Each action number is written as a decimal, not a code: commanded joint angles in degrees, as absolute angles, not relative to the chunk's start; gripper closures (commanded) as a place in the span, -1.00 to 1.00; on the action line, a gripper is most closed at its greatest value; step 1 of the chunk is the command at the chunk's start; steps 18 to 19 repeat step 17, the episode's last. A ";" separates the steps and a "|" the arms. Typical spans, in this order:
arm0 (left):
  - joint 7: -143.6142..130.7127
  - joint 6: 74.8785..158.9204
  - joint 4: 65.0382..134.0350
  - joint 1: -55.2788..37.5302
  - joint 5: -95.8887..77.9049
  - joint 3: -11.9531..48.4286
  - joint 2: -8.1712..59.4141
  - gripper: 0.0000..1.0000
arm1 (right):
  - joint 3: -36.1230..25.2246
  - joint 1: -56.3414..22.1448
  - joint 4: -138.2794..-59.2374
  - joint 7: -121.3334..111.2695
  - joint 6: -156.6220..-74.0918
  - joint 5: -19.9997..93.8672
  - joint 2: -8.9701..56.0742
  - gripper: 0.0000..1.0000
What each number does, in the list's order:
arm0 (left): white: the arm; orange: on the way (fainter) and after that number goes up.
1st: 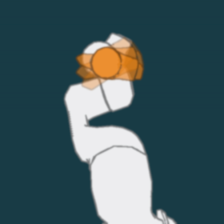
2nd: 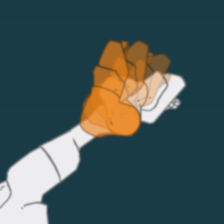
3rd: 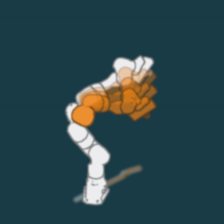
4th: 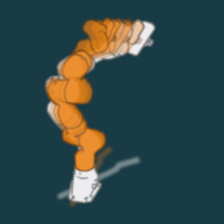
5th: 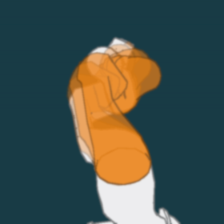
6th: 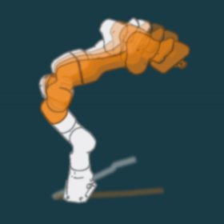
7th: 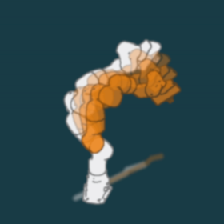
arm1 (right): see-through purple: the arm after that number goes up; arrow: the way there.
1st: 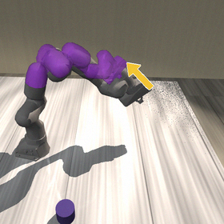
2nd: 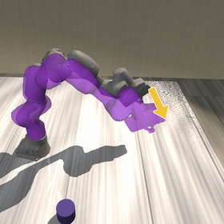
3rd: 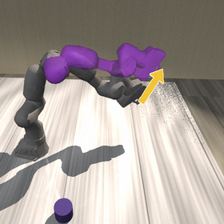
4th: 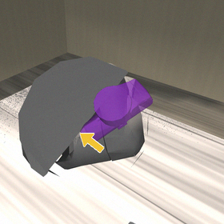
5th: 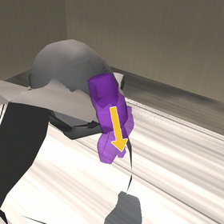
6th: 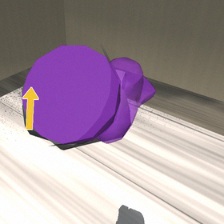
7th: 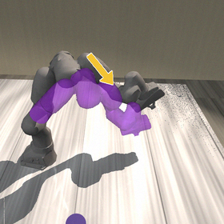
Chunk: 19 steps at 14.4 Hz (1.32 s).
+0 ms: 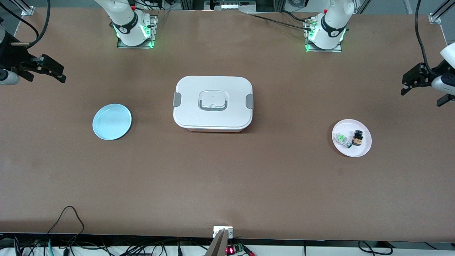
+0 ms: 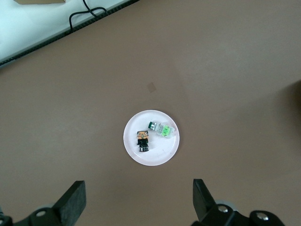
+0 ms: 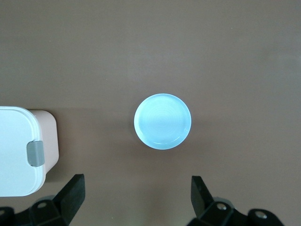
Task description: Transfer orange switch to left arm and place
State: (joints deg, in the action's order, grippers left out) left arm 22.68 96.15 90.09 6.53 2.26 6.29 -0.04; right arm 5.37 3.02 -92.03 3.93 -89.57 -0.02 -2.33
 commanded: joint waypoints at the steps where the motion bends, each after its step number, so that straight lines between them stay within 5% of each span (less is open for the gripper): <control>1: 20.83 94.66 88.59 6.42 3.87 6.42 0.88 -1.00 | 5.80 3.34 -91.23 4.13 -88.59 1.41 -2.37 -1.00; 19: -1.05 88.77 87.45 6.42 0.44 7.12 1.14 -1.00 | 5.89 3.34 -91.41 3.87 -88.33 1.05 -2.37 -1.00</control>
